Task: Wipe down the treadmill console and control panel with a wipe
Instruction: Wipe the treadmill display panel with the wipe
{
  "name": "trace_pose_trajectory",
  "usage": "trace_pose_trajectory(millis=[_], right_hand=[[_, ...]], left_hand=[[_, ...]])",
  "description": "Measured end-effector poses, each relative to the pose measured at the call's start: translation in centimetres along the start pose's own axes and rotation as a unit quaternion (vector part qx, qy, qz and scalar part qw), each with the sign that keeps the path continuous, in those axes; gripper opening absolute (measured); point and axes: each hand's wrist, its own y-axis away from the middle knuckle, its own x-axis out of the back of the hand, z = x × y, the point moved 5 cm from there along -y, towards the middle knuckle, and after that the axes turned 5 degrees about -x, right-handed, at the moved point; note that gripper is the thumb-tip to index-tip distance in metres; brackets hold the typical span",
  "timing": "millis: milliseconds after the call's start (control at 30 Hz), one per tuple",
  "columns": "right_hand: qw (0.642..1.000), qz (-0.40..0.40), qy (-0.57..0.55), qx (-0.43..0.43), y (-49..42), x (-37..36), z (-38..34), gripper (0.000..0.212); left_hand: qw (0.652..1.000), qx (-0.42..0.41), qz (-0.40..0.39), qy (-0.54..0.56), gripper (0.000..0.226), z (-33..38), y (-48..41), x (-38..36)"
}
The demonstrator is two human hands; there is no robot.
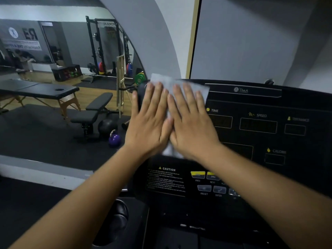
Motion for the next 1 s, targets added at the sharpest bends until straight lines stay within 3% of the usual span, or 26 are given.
trace_pose_trajectory(millis=[167, 500, 633, 800, 1000], right_hand=[[0.998, -0.01, -0.039, 0.037, 6.8, -2.3, -0.9, 0.077], [0.999, 0.014, 0.017, -0.049, -2.3, 1.4, 6.3, 0.071], [0.999, 0.012, -0.007, -0.048, 2.5, -0.1, 5.5, 0.071], [1.0, -0.001, -0.02, -0.024, 9.1, -2.0, 5.2, 0.074], [0.998, 0.011, 0.026, -0.053, 3.7, -0.2, 10.8, 0.076]], left_hand=[[0.999, -0.045, -0.01, -0.015, 0.072, 3.1, 5.6, -1.6], [0.998, -0.056, -0.019, -0.031, 0.075, 2.1, -8.0, 1.2], [0.998, -0.069, 0.013, -0.004, 0.07, 4.9, -3.8, -0.2], [0.996, -0.09, -0.002, -0.01, 0.071, 8.8, 1.3, -2.5], [0.992, -0.12, 0.002, -0.042, 0.076, 8.8, -7.4, -0.3]])
